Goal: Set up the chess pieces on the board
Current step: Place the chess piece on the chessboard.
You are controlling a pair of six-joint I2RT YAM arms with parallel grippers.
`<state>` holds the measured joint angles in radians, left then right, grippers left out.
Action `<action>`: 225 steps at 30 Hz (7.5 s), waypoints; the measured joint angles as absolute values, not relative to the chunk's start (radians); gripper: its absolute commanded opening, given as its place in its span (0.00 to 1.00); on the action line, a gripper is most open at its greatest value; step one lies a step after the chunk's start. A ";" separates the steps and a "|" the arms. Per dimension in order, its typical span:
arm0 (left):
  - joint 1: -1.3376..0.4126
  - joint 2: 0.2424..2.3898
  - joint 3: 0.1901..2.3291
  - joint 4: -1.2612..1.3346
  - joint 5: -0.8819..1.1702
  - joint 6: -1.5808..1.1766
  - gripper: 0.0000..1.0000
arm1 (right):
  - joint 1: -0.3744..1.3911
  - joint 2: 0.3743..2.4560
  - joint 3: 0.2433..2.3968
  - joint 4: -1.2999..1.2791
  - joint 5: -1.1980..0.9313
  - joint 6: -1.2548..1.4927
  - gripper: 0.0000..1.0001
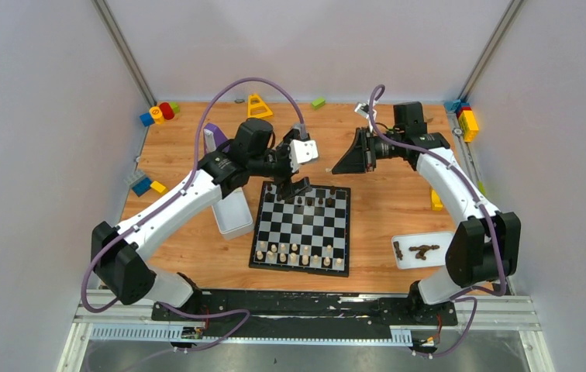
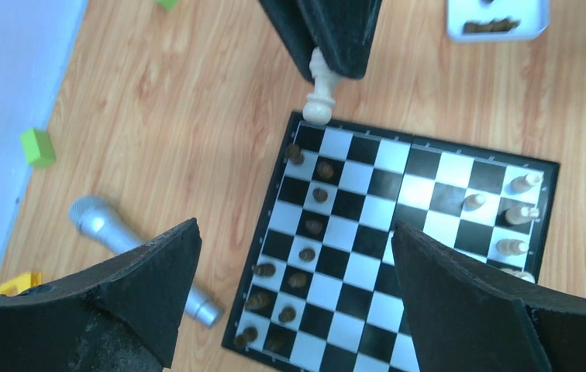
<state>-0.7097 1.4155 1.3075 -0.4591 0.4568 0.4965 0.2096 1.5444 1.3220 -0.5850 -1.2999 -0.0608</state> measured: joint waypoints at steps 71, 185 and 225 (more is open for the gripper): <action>-0.698 1.511 1.288 -0.160 0.844 0.398 0.01 | 0.195 1.515 1.242 -0.510 -1.399 -0.008 0.11; -1.330 2.460 2.288 -1.444 -0.092 0.608 0.26 | -0.624 1.160 0.999 -0.519 -1.442 -0.045 0.51; -1.318 2.004 1.964 -1.243 -0.134 0.591 0.63 | -0.625 1.182 0.995 -0.526 -1.442 -0.053 0.51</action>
<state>-1.3178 2.0045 1.9640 -1.2430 -0.1345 0.5911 -0.6254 1.1820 0.9947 -0.5262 -1.4422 -0.0532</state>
